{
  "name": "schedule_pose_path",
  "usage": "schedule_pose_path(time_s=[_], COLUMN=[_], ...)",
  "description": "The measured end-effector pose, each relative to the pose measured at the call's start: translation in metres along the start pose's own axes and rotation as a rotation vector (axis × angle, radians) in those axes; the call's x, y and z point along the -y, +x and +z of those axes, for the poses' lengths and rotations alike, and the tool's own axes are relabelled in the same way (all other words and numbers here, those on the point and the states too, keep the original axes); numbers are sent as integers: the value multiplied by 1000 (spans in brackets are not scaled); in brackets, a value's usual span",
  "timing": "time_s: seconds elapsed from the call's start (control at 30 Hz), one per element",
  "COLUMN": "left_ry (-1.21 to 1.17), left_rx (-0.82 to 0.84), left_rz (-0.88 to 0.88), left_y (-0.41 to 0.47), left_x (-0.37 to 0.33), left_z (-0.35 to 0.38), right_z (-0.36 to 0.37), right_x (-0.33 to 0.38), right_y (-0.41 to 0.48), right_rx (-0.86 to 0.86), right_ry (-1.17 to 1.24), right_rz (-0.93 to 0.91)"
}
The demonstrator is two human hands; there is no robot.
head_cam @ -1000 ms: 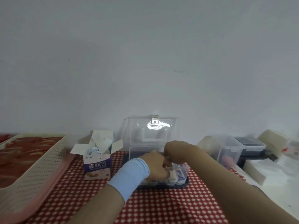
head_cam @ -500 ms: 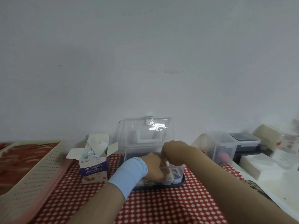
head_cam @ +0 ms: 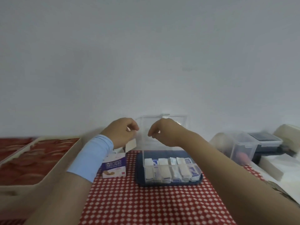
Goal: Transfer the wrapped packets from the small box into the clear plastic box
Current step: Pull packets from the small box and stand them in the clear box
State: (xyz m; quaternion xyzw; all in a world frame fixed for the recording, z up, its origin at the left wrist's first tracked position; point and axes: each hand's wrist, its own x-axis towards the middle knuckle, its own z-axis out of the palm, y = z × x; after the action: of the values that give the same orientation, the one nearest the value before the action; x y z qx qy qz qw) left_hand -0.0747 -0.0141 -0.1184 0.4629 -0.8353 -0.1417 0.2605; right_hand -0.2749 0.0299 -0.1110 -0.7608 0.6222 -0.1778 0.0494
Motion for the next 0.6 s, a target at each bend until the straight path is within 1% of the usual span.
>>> schedule_pose_path(time_s=[0.1,0.17,0.23,0.3,0.37,0.47,0.6], left_ry=[53,67,75,140,197,122,34], left_rx=[-46,-40,-21,5,-18,-60,-69], left_rz=[-103,-172,-205,-201,-194,-184,-182], left_y=[-6,-14,-20,-27,-32,-30,-28], left_x=[36,57,70,79,83,91,98], left_z=[-12,-15,-13,-8,-2,6,6], right_z=[11,21,32,44,54,65,77], right_x=[30,48,57,66,71,75,81], right_y=[13,22,29,38,46,60,74], right_rx=[18,31,41,65,95,126,27], right_ry=[34,38,32,20,-23,-111,-149], right_rz=[-48,-69,-71,-55,-30,18,79])
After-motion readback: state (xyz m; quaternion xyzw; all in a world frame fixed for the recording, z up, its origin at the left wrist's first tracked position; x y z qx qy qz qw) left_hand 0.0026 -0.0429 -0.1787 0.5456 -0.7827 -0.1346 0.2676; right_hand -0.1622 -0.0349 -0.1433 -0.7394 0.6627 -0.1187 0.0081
